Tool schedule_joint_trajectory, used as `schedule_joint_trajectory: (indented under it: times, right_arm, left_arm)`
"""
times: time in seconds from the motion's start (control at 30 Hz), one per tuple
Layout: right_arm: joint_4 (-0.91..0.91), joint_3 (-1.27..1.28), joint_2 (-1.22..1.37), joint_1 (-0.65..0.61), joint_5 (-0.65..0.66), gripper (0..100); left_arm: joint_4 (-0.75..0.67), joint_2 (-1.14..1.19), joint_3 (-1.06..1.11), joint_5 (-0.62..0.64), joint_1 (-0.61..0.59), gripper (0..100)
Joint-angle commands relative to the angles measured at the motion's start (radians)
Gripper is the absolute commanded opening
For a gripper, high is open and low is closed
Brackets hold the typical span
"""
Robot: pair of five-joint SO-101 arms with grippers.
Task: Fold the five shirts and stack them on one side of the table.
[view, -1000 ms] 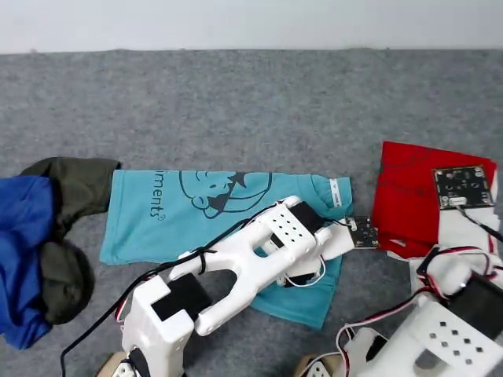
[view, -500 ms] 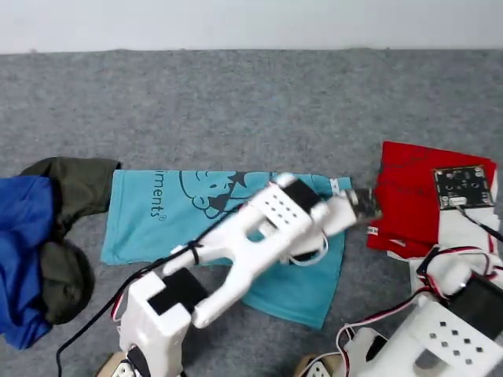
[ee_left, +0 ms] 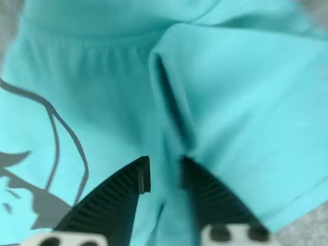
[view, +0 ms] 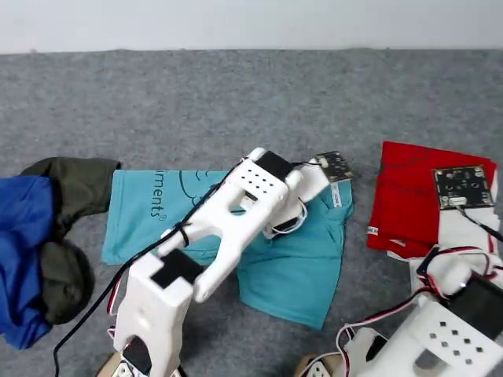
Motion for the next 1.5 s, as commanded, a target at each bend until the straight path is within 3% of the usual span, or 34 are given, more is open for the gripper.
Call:
schedule_joint_trajectory:
  times: [0.0, 0.37, 0.63, 0.93, 1.2, 1.47]
  right_arm:
    - [0.039, -0.060, -0.013, 0.013, 0.003, 1.1]
    - [0.041, -0.060, -0.013, 0.015, 0.003, 1.1]
    - [0.041, -0.058, -0.013, 0.015, 0.003, 1.1]
    - [0.041, -0.058, -0.013, 0.015, 0.003, 1.1]
    - [0.038, -0.043, -0.010, 0.013, 0.003, 1.1]
    - [0.038, 0.021, -0.015, 0.013, 0.003, 1.1]
  left_arm:
    - [-0.012, -0.002, -0.058, 0.005, -0.064, 19]
    - [0.081, 0.008, -0.265, -0.003, -0.175, 19]
    - [0.299, -0.002, -0.440, 0.006, -0.066, 19]
    - [0.288, -0.041, -0.259, -0.002, 0.009, 18]
    - [0.118, -0.040, -0.107, -0.011, -0.173, 18]
    - [0.057, -0.044, -0.005, -0.043, -0.221, 18]
